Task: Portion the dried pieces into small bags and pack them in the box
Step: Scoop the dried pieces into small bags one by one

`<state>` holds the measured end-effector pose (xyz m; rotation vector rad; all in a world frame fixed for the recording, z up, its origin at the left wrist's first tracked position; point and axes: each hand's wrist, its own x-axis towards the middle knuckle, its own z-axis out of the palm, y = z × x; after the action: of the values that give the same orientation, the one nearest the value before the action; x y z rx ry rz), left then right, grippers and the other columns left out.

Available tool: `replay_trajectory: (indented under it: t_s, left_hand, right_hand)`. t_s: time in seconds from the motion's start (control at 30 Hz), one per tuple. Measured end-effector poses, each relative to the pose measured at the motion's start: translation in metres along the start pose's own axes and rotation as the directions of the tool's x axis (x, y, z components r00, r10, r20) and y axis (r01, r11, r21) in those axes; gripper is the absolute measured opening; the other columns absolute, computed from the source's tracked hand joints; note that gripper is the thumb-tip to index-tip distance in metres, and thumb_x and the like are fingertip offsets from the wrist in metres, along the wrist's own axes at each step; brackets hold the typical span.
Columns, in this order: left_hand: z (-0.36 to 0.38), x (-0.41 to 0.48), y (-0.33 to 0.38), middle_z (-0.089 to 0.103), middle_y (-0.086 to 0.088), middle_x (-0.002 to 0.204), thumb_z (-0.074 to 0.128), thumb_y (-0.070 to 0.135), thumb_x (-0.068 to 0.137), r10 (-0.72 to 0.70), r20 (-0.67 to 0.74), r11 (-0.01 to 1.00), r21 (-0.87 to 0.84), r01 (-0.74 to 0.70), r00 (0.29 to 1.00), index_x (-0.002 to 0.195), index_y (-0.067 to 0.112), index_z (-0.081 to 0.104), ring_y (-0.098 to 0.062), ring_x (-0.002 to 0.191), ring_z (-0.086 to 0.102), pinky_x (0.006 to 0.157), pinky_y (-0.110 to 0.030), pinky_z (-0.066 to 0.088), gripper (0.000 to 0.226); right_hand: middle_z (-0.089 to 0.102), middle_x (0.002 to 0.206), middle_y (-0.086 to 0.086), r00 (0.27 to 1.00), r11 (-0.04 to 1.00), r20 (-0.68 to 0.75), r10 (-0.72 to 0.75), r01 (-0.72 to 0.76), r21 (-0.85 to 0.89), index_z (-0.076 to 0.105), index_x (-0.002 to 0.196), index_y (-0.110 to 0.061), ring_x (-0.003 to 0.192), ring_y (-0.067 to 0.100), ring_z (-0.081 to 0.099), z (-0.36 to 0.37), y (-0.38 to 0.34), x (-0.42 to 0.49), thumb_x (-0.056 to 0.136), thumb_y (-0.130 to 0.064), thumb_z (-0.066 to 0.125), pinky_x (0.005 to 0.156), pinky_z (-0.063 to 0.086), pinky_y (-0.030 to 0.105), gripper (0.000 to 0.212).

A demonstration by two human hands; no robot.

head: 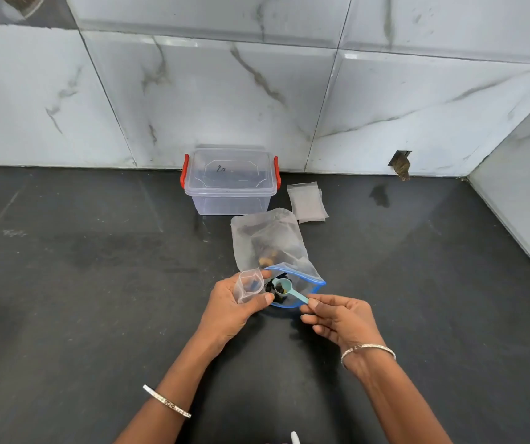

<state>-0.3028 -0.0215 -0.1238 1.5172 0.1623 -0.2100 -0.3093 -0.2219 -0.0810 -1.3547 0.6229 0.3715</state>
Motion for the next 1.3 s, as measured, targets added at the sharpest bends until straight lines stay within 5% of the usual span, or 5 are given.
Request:
replay_trajectory:
  t_s: [0.43,0.77,0.9,1.1,1.3]
  left_hand:
    - [0.002,-0.005,-0.010,0.079,0.001,0.103,0.088,0.043,0.063,0.109,-0.040,0.989,0.106,-0.104,0.993,0.109,0.025,0.075,-0.020,0.100,0.074,0.095,-0.042,0.057,0.051]
    - [-0.003,-0.004,-0.010,0.079,0.003,0.101,0.089,0.015,0.073,0.093,-0.085,0.995,0.044,-0.090,0.992,0.101,0.018,0.079,-0.014,0.098,0.074,0.095,-0.037,0.058,0.030]
    - [-0.001,-0.004,-0.012,0.079,0.000,0.099,0.089,0.020,0.071,0.085,-0.062,0.996,0.027,-0.083,0.994,0.104,0.021,0.078,-0.016,0.095,0.073,0.093,-0.034,0.055,0.035]
    - [-0.003,-0.001,-0.016,0.079,-0.001,0.104,0.086,0.028,0.072,0.078,-0.080,0.996,0.049,-0.074,0.994,0.111,0.022,0.075,-0.024,0.101,0.073,0.095,-0.041,0.055,0.041]
    - [-0.001,-0.002,-0.015,0.079,0.011,0.101,0.071,-0.008,0.080,0.080,-0.070,0.995,0.066,-0.075,0.994,0.105,0.033,0.078,-0.003,0.090,0.068,0.081,-0.015,0.047,0.049]
  right_hand:
    - [0.077,0.078,0.004,0.893,0.834,0.211,-0.398,0.448,-0.322,0.076,0.094,-0.009,0.060,0.018,0.073,0.017,-0.025,-0.049,0.086,-0.006,0.072,0.050,0.051,0.022,0.009]
    - [0.073,0.079,-0.013,0.152,-0.414,0.634,-0.758,0.639,-0.648,0.075,0.095,-0.027,0.052,0.016,0.054,0.026,0.016,-0.038,0.092,-0.025,0.050,0.046,0.043,0.025,0.025]
    - [0.075,0.086,-0.018,0.246,-0.235,0.499,-0.831,0.658,-0.716,0.076,0.095,-0.034,0.058,0.007,0.061,0.021,0.017,-0.032,0.087,-0.024,0.062,0.052,0.047,0.022,0.019]
    - [0.077,0.077,0.003,0.801,0.768,0.105,-0.589,0.596,-0.234,0.078,0.090,-0.011,0.061,0.021,0.073,0.019,-0.001,-0.037,0.081,-0.003,0.076,0.046,0.045,0.016,0.013]
    - [0.075,0.068,0.007,0.910,0.836,0.069,-0.409,0.404,-0.371,0.077,0.084,-0.006,0.062,0.017,0.073,-0.010,-0.008,-0.023,0.079,-0.003,0.077,0.045,0.042,0.017,0.007]
